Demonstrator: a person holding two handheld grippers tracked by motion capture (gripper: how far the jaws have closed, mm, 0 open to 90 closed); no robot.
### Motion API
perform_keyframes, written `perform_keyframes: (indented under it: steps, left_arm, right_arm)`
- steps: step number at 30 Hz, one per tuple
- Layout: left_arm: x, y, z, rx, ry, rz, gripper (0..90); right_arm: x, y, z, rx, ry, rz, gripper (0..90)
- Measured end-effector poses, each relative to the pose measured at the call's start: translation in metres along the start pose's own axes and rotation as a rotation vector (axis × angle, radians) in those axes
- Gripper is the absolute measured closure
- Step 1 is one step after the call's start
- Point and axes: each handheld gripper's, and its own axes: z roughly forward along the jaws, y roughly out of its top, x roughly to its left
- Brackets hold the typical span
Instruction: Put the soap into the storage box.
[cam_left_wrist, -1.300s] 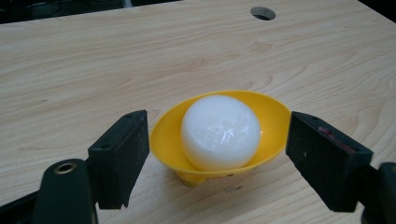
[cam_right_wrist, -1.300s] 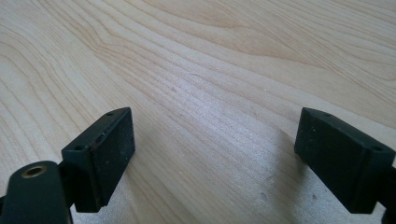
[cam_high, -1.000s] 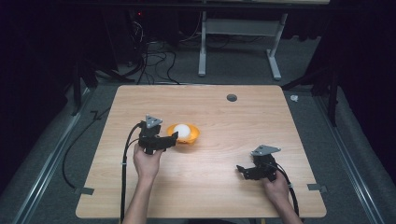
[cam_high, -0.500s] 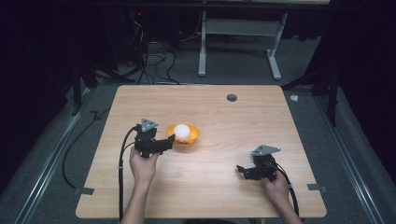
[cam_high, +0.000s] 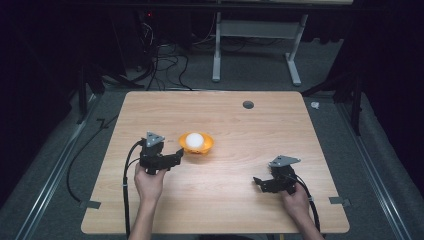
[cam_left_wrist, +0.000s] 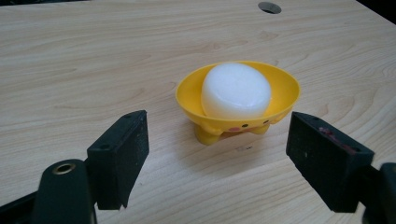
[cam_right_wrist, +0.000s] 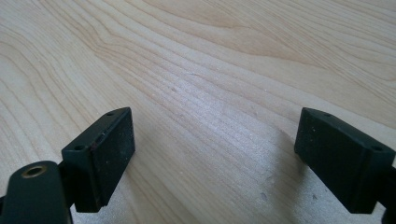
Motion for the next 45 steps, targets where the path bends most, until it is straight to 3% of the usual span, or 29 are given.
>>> perform_keyframes:
  steps: [4,11,32,45]
  left_arm:
    - [-0.001,-0.002,-0.004,0.008,0.026,0.026,21.7]
    - [-0.001,-0.005,-0.007,0.012,0.023,0.027,21.6]
    - [0.000,-0.025,-0.023,-0.014,0.005,-0.018,20.7]
    - [0.003,-0.037,-0.020,0.010,0.007,-0.026,20.5]
  right_arm:
    - [0.000,0.000,0.000,0.000,0.000,0.000,12.9]
    - [0.000,0.000,0.000,0.001,0.000,0.002,12.9]
    - [0.000,0.000,0.000,0.000,0.001,0.001,12.9]
    - [0.000,0.000,0.000,0.002,0.000,0.000,12.9]
